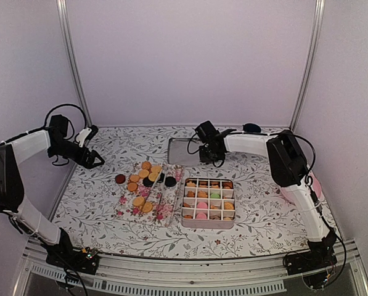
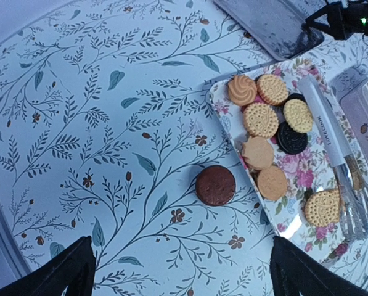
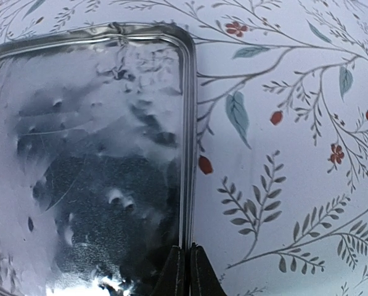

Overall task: Pack the cookies
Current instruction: Pick up the box lid from the center of the board.

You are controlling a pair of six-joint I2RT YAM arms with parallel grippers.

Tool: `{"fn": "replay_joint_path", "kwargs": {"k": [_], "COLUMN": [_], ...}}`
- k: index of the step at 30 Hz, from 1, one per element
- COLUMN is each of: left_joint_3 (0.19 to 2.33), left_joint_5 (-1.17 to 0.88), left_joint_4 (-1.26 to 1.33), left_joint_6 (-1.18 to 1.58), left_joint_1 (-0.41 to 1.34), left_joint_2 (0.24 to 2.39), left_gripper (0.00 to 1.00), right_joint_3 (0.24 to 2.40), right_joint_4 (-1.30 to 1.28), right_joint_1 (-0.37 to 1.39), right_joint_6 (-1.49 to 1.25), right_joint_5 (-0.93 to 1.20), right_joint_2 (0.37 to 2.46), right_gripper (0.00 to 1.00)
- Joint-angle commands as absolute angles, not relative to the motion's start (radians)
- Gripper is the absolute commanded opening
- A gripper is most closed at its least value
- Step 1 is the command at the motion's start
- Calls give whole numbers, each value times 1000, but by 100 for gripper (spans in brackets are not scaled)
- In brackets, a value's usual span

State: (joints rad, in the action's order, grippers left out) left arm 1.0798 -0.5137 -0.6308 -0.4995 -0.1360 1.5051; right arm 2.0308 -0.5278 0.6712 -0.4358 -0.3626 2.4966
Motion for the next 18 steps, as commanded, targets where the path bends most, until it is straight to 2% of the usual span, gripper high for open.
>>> {"fn": "replay_joint_path", "kwargs": {"k": [1, 10, 18], "left_joint_3": [1097, 1172, 1277], "left_joint_5": [-556, -618, -691], "left_joint_4": [-618, -661, -693], "left_joint_6": [-479, -465, -410], "left_joint_1": [-146, -122, -2], "left_joint_2": [1507, 1546, 1616], "left_gripper": [99, 99, 99], "right_joint_3": [1928, 1818, 1569], "right_joint_4": [-587, -496, -208], "right_joint_1": [639, 619, 618], "right_joint_6": [-473, -566, -602], "right_joint_5": [-351, -340, -329], "right_joint_2": [2427, 2297, 2051], "right_gripper": [2, 0, 0]}}
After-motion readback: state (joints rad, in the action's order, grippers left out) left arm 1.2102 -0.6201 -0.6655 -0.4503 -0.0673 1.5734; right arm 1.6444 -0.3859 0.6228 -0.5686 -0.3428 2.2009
